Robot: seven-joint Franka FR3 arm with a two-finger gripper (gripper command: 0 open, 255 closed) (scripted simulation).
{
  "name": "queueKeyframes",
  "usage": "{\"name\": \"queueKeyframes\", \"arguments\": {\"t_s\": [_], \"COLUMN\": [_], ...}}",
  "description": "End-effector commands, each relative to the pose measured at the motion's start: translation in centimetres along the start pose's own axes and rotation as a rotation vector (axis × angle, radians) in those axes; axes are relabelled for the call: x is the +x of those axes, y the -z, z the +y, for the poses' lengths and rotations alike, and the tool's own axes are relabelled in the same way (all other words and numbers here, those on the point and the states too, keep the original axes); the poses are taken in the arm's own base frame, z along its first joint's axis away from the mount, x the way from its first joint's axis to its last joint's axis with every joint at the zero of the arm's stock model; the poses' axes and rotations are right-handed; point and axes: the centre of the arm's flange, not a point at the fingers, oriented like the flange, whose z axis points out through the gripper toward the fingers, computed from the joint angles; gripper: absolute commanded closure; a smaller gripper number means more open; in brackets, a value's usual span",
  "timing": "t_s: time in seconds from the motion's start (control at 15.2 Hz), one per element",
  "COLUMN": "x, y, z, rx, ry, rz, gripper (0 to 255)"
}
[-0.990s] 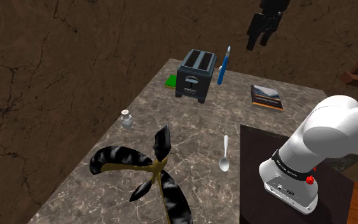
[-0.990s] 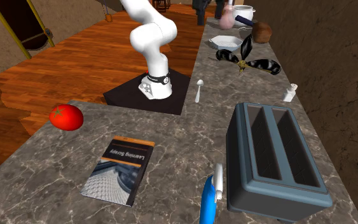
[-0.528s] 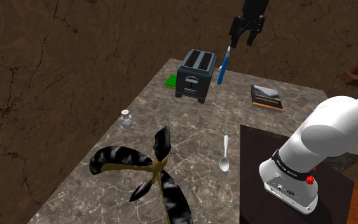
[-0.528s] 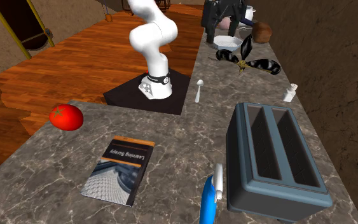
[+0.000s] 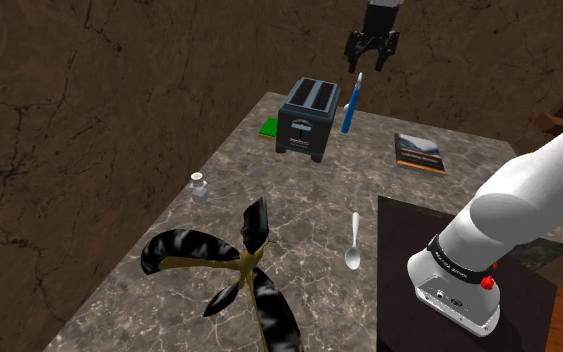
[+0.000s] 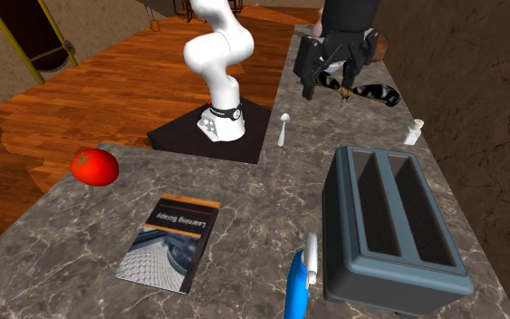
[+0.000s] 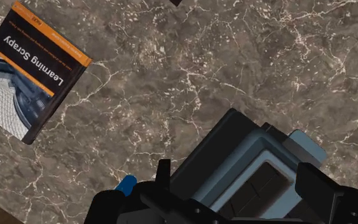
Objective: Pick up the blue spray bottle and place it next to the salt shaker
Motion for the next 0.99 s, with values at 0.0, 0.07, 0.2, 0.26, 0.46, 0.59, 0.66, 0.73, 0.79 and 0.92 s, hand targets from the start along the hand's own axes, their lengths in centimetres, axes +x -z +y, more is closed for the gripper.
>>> {"name": "queueKeyframes", "arguments": {"t_s": [0.0, 0.07, 0.2, 0.26, 0.46, 0.59, 0.66, 0.73, 0.79, 0.92], "x": [2.4, 3.5, 5.7, 6.8, 10.0, 12.0, 13.0, 14.0, 14.9, 16.8], "y": [-1.0, -1.4, -2.3, -2.7, -3.9, -4.8, -5.2, -5.6, -6.0, -6.9], "z": [1.0, 1.6, 2.8, 3.4, 5.5, 7.0, 7.8, 8.6, 9.4, 11.1], "rx": [-0.005, -0.007, -0.010, -0.012, -0.018, -0.022, -0.024, -0.025, -0.027, -0.031], "ry": [-0.048, -0.072, -0.119, -0.142, -0.213, -0.260, -0.284, -0.307, -0.331, -0.378], "rz": [-0.003, -0.004, -0.007, -0.008, -0.012, -0.015, -0.016, -0.018, -0.019, -0.022], "gripper": [0, 0, 0, 0, 0, 0, 0, 0, 0, 0]}}
